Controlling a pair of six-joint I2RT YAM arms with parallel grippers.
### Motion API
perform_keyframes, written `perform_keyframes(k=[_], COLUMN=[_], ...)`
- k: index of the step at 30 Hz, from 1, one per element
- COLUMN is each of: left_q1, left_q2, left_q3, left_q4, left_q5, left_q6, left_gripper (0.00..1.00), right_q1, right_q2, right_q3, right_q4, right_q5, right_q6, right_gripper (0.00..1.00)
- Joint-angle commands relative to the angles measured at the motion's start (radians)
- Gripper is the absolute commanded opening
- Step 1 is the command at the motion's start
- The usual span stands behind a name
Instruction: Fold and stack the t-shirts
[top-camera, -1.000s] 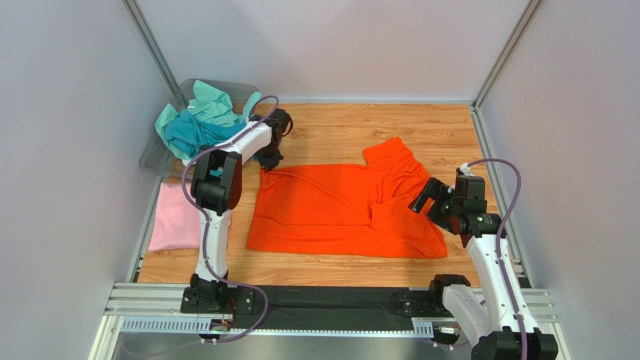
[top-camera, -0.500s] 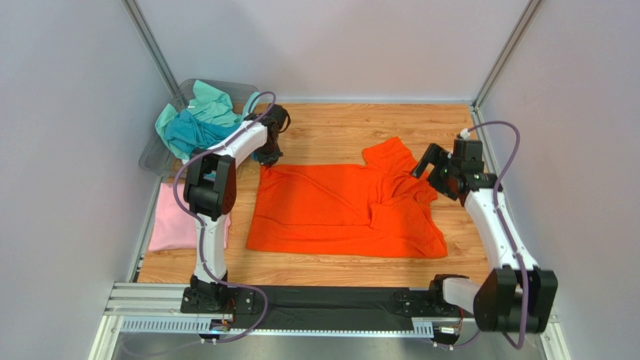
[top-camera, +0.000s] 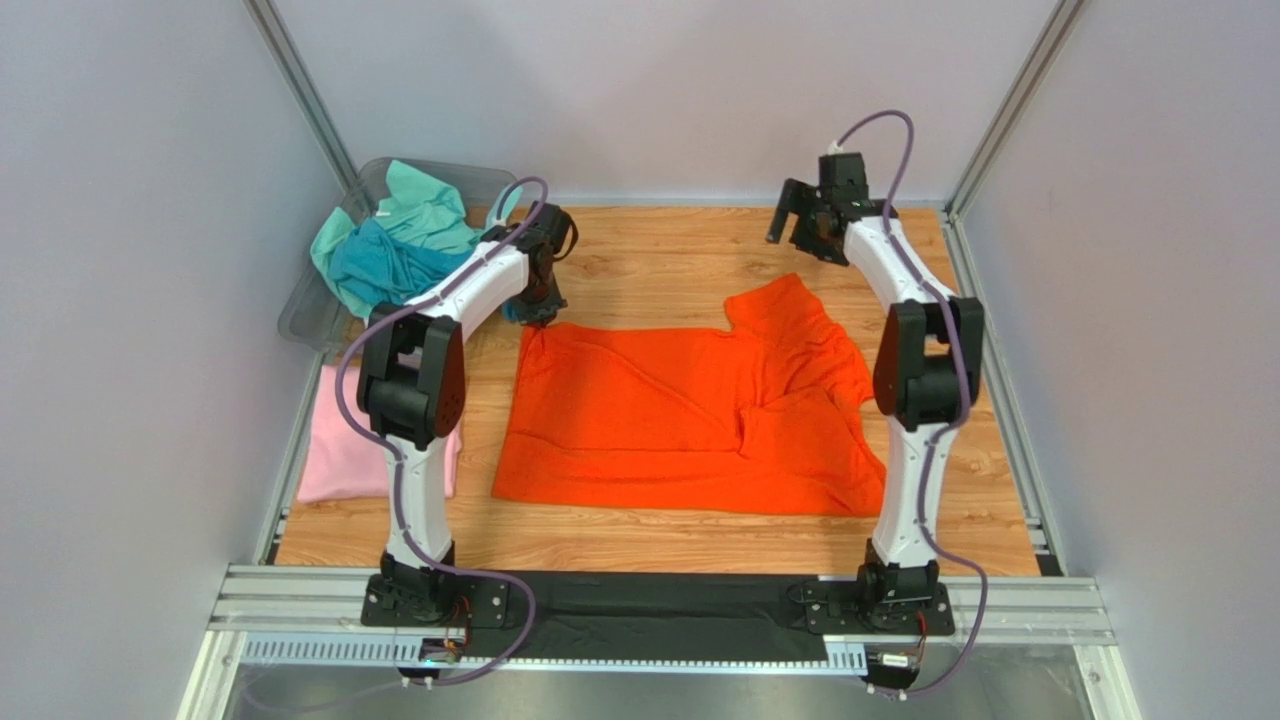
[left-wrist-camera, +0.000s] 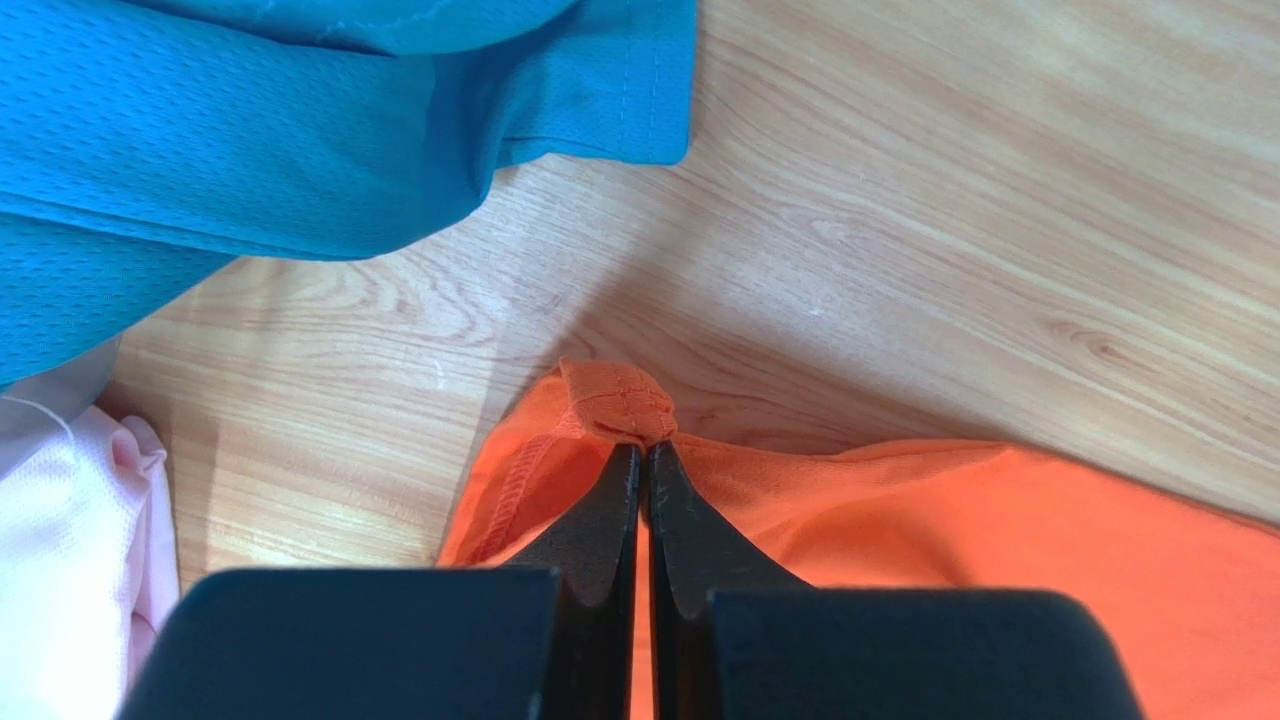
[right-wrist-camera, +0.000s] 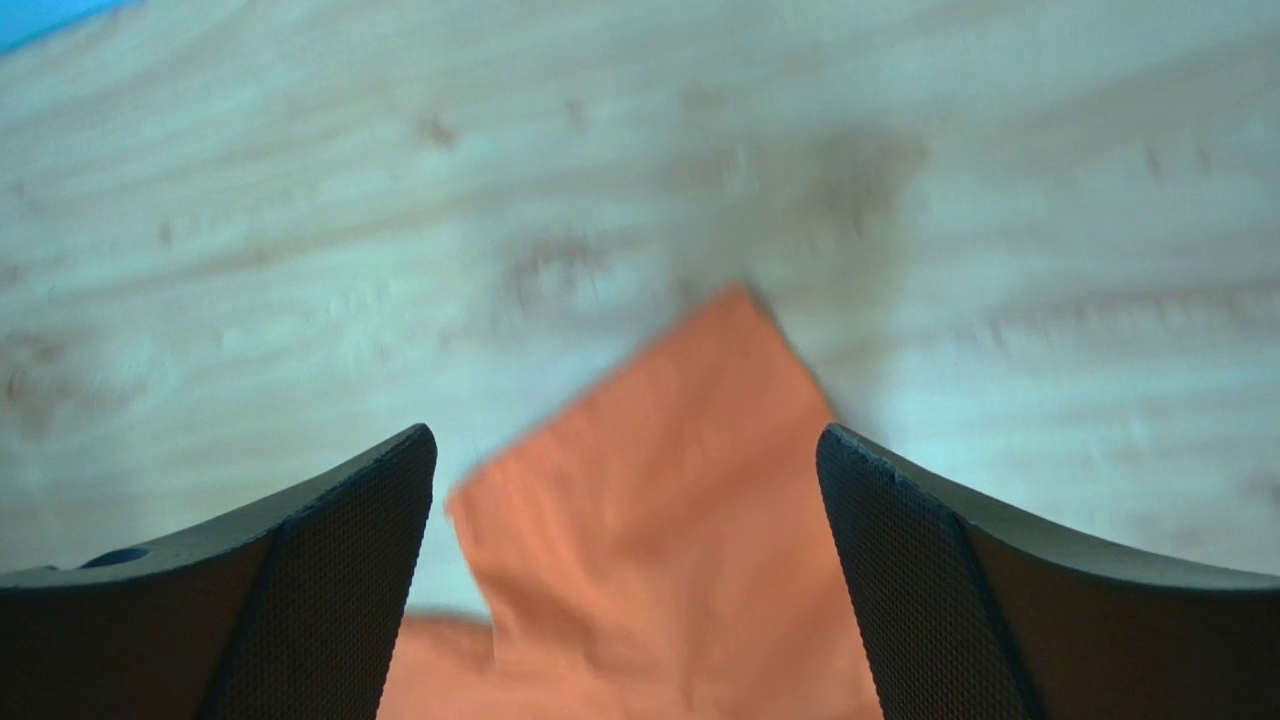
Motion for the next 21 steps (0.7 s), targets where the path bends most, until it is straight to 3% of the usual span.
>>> perform_keyframes(k=[1,5,12,20,21], left_q1=[0.005,0.003,0.005,0.005,0.005], left_q2=[-0.046,-0.052,-0.041,-0.028,-0.028], left_q3=[-0.014,-0.023,-0.029,-0.029,-0.029], left_q4=[0.025,0.028,0.038,0.042,0.042], left_q5=[0.017,0.023,0.037,0.049,0.052], left_q6=[0.036,0.036,0.035,0.036,0.038], left_gripper=[0.00,0.00,0.00,0.00,0.00], right_q1=[0.009,0.032,0.059,0.063,0.063], right_q2=[0.186,0.332,0.403,0.412,0.414], right_q3=[0.309,0.483,0.495,0.474,0.474], right_q4=[-0.117,-0.188,-0.220,-0.294,-0.302], right_q5=[0.100,0.161,0.190,0.154,0.157], right_q6=[-0.073,-0.095,-0.130,-0.129,-0.132], right_gripper=[0.97,0.94,0.84,0.65,0.57])
